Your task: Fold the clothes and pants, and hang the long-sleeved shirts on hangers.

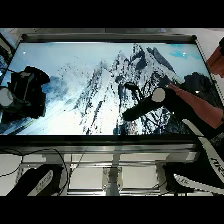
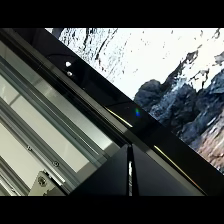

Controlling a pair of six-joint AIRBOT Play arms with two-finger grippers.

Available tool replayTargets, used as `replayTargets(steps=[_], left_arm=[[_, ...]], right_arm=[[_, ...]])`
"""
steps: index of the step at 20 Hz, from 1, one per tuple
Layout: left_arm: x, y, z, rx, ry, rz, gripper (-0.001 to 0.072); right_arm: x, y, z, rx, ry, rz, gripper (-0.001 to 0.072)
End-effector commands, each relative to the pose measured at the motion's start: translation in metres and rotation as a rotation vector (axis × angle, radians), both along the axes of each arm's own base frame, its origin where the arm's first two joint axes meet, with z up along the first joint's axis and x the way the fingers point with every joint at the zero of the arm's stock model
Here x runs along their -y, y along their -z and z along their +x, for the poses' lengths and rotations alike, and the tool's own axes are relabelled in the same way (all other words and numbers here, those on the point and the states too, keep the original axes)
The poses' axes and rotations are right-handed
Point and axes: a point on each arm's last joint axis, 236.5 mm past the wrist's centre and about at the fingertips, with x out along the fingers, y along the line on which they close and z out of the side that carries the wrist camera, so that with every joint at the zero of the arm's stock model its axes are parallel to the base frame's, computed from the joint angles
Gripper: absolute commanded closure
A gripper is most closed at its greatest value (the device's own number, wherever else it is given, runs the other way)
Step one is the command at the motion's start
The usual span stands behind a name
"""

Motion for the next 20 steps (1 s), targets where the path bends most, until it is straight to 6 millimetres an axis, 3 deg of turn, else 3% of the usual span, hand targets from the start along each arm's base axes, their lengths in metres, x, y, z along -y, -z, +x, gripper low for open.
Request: replayTargets(steps=[1, 20], left_arm=[[-0.0003, 0.0001, 0.0000, 0.000, -0.001, 0.000, 0.0366], [0.0006, 0.0003, 0.0004, 0.000, 0.001, -0.001, 0.0366]], right_arm=[[-0.0001, 0.0003, -0.0002, -0.001, 0.000, 0.000, 0.0692], [-0.0011, -0.0004, 0.0041, 0.015, 0.008, 0.005, 0.0693]])
